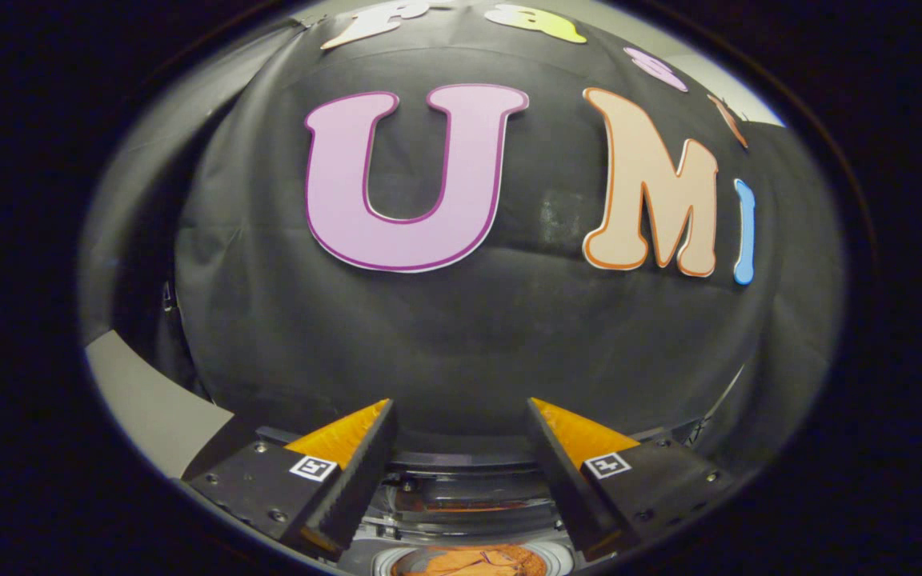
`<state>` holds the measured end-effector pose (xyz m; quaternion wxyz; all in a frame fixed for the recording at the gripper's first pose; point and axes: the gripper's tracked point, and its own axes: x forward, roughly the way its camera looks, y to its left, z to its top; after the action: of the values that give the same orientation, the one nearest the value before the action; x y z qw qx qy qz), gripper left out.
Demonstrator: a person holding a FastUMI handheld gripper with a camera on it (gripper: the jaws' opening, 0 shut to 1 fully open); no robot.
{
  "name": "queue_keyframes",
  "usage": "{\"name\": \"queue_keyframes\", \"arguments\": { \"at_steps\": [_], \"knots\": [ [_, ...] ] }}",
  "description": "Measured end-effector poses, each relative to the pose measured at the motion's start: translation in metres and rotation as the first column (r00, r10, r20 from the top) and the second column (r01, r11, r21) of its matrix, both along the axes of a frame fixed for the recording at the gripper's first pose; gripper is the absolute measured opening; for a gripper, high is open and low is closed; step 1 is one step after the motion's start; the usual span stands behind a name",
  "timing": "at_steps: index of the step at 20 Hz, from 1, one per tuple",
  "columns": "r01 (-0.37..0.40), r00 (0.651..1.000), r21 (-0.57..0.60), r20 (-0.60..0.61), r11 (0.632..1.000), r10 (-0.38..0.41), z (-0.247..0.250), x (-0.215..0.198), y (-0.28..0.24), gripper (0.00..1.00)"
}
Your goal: Put the clothes into the washing machine and then close the washing machine lid.
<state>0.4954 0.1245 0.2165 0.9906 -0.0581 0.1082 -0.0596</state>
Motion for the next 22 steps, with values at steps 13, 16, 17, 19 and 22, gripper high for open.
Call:
{"name": "queue_keyframes", "arguments": {
  "at_steps": [13, 16, 17, 19, 22],
  "knots": [
    [-0.017, 1.000, 0.022, -0.024, 1.000, 0.018, -0.014, 0.015, 0.004, 0.96],
    [-0.018, 0.999, 0.073, -0.037, 0.997, 0.021, -0.018, 0.012, 0.006, 0.96],
    [-0.022, 0.999, 0.070, -0.036, 0.997, 0.024, -0.017, 0.010, 0.007, 0.96],
    [-0.011, 0.999, 0.072, -0.044, 0.997, 0.014, -0.018, 0.005, 0.006, 0.96],
    [-0.003, 0.998, 0.078, -0.061, 0.997, 0.008, -0.017, -0.002, 0.006, 0.96]
  ]
}}
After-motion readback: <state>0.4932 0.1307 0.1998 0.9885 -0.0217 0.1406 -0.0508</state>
